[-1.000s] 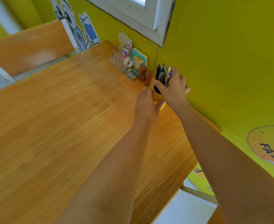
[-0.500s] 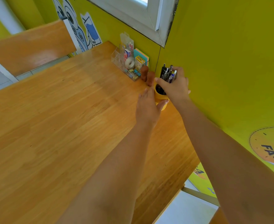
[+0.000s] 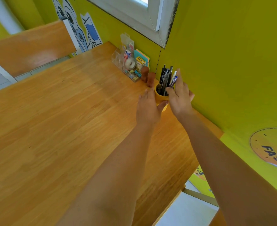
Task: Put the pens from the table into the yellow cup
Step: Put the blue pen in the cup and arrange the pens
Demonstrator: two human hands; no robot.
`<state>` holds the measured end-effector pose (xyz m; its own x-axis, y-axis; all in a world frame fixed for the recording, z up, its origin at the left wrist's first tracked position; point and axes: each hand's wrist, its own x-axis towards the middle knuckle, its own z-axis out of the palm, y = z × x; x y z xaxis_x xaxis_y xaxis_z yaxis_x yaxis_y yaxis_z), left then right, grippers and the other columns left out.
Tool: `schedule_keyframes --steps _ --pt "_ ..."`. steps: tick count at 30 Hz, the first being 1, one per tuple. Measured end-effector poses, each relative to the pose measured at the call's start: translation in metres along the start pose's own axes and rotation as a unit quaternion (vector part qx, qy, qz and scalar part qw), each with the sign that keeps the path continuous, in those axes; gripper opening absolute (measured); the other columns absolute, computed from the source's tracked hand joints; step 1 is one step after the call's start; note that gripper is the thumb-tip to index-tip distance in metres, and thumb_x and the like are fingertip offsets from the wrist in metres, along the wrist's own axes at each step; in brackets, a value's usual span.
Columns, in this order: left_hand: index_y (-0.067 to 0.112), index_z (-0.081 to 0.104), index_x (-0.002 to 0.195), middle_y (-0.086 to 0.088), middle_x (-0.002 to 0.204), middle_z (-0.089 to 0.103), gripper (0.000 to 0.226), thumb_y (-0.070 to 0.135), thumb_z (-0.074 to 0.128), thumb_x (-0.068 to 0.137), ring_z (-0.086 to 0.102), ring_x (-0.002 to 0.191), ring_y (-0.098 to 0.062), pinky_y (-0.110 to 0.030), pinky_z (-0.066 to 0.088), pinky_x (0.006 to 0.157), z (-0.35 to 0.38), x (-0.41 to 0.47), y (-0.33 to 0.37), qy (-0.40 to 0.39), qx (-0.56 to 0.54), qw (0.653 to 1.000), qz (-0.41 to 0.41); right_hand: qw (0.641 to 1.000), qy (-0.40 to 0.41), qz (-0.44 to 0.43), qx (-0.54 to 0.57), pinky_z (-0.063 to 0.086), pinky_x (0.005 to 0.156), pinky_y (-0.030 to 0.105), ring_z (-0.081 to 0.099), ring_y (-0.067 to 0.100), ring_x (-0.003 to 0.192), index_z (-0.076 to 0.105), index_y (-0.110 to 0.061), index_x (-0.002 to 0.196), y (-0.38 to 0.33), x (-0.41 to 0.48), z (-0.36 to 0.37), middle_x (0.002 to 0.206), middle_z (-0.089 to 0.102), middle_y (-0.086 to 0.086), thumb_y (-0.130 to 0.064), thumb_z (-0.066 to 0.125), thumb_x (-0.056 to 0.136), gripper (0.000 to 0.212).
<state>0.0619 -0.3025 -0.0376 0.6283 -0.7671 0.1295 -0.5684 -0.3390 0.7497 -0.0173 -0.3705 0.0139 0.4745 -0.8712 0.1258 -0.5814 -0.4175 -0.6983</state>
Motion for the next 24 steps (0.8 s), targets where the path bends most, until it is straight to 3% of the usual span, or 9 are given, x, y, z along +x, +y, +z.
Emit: schedule_keyframes --steps 3,6,10,13,16,19,24 --pt "0.012 0.044 0.141 -0.008 0.141 0.055 0.062 0.042 0.061 0.091 0.042 0.14 -0.026 -0.043 0.019 0.123 0.0 0.0 -0.001 -0.003 0.002 1.0 0.005 0.999 -0.012 -0.027 -0.023 0.018 0.105 0.041 0.034 0.015 0.134 0.008 -0.026 0.155 0.005 -0.002 0.002 0.139 0.048 0.004 -0.024 0.028 0.1 0.059" --pt "0.013 0.043 0.143 -0.007 0.142 0.055 0.062 0.042 0.062 0.091 0.042 0.14 -0.026 -0.043 0.02 0.123 -0.001 0.0 0.0 -0.001 0.003 1.0 0.007 0.999 -0.007 -0.023 -0.043 0.019 0.105 0.041 0.036 0.016 0.135 0.011 -0.026 0.155 0.008 -0.002 0.004 0.139 0.05 0.003 -0.028 0.033 0.104 0.055" --pt "0.015 0.042 0.143 -0.006 0.142 0.056 0.061 0.04 0.063 0.091 0.042 0.14 -0.028 -0.047 0.024 0.121 -0.002 -0.002 0.002 0.001 -0.009 1.0 0.006 0.999 0.013 -0.013 -0.038 0.02 0.101 0.039 0.036 0.016 0.138 0.031 -0.032 0.149 0.01 0.005 0.006 0.145 0.05 -0.004 -0.039 0.046 0.098 0.053" --pt "0.016 0.043 0.142 -0.005 0.141 0.057 0.062 0.041 0.065 0.089 0.043 0.14 -0.027 -0.047 0.027 0.119 -0.001 -0.001 0.001 0.0 -0.01 1.0 -0.001 1.0 0.026 -0.008 -0.01 0.024 0.1 0.045 0.043 0.015 0.134 0.045 -0.037 0.139 0.01 0.012 0.007 0.138 0.057 -0.011 -0.044 0.053 0.092 0.048" --pt "0.016 0.043 0.141 -0.004 0.14 0.057 0.064 0.044 0.065 0.088 0.045 0.139 -0.027 -0.047 0.029 0.118 -0.001 0.0 0.001 -0.005 -0.006 1.0 -0.002 0.999 0.03 0.011 0.028 0.023 0.095 0.041 0.048 0.014 0.129 0.053 -0.038 0.13 0.009 0.016 0.007 0.13 0.062 -0.013 -0.044 0.057 0.09 0.041" --pt "0.016 0.045 0.139 -0.006 0.138 0.058 0.064 0.046 0.066 0.087 0.045 0.136 -0.029 -0.05 0.036 0.112 -0.003 0.0 0.002 -0.006 -0.005 1.0 -0.006 0.997 0.019 0.02 0.072 0.029 0.104 0.047 0.051 0.016 0.127 0.057 -0.037 0.122 0.01 0.015 0.004 0.126 0.064 -0.01 -0.048 0.059 0.086 0.037" --pt "0.018 0.047 0.137 -0.004 0.135 0.06 0.062 0.047 0.068 0.086 0.045 0.134 -0.027 -0.051 0.037 0.111 -0.006 0.001 0.003 -0.012 -0.009 1.0 -0.006 1.0 0.004 0.031 0.002 0.019 0.088 0.037 0.051 0.021 0.122 0.061 -0.028 0.112 0.012 0.01 -0.001 0.119 0.065 -0.003 -0.042 0.056 0.093 0.025"
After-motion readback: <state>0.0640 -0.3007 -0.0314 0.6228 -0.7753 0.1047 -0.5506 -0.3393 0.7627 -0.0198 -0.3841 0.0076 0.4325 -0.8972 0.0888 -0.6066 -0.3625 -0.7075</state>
